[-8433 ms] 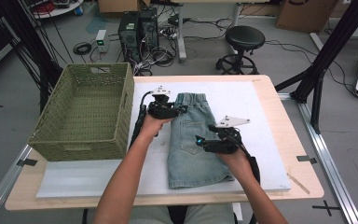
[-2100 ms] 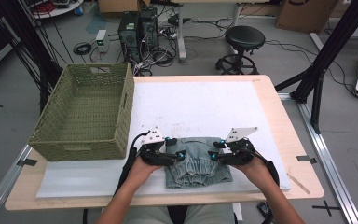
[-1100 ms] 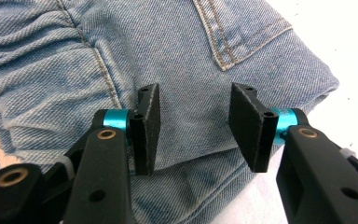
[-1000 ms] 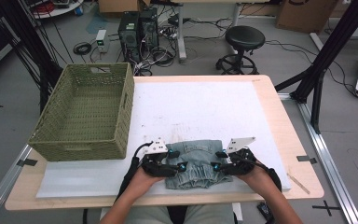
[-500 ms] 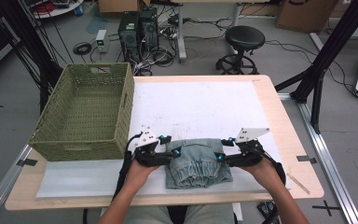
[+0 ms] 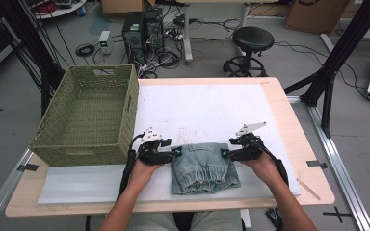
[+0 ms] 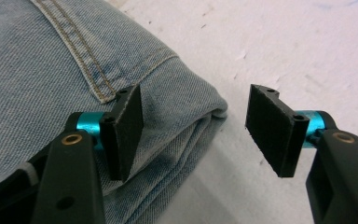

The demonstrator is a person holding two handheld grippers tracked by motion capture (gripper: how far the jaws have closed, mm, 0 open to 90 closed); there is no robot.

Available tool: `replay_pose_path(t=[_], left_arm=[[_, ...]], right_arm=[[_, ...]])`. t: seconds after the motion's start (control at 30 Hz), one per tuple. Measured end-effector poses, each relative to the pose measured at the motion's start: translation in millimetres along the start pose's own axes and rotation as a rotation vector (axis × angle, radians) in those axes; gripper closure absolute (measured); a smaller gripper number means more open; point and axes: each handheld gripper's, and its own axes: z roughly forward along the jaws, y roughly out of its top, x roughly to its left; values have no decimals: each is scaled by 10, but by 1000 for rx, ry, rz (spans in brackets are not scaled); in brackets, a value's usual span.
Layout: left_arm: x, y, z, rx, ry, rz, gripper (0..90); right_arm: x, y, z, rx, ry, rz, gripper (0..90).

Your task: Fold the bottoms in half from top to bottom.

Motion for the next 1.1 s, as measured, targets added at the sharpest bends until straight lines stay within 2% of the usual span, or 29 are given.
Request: replay_pose_path(t=[0.1, 0.17, 0.3, 0.37, 0.43, 0.5, 0.57, 0.73, 1.0, 1.1], left_arm=[[3, -5, -1, 0, -5, -15, 407], [-4, -6, 3, 7, -9, -10, 424], [-39, -4, 17, 22, -15, 17, 519], [-51, -5, 16, 25, -29, 3, 616], [-66, 4, 16, 25, -23, -2, 687], [-67, 34, 16, 23, -21, -5, 726], [-53, 70, 23, 15, -21, -9, 738], [-2, 180, 100, 10, -9, -12, 752], [68, 373, 264, 2, 25, -1, 753], [116, 418, 328, -2, 38, -11, 753]], right_arm=[[-7, -24, 38, 7, 34, 15, 430], [2, -34, 52, 5, 43, 2, 462], [3, -36, 47, 16, 59, 24, 567], [-3, -35, 35, 11, 60, 31, 633], [-10, -34, 24, -1, 60, 34, 689], [-7, -26, 0, -17, 60, 39, 756], [-14, -18, -19, -35, 67, 32, 861], [-30, 4, -13, -39, 37, 36, 862], [-120, 73, 29, -46, -42, 48, 863], [-168, 119, 63, -48, -73, 58, 863]])
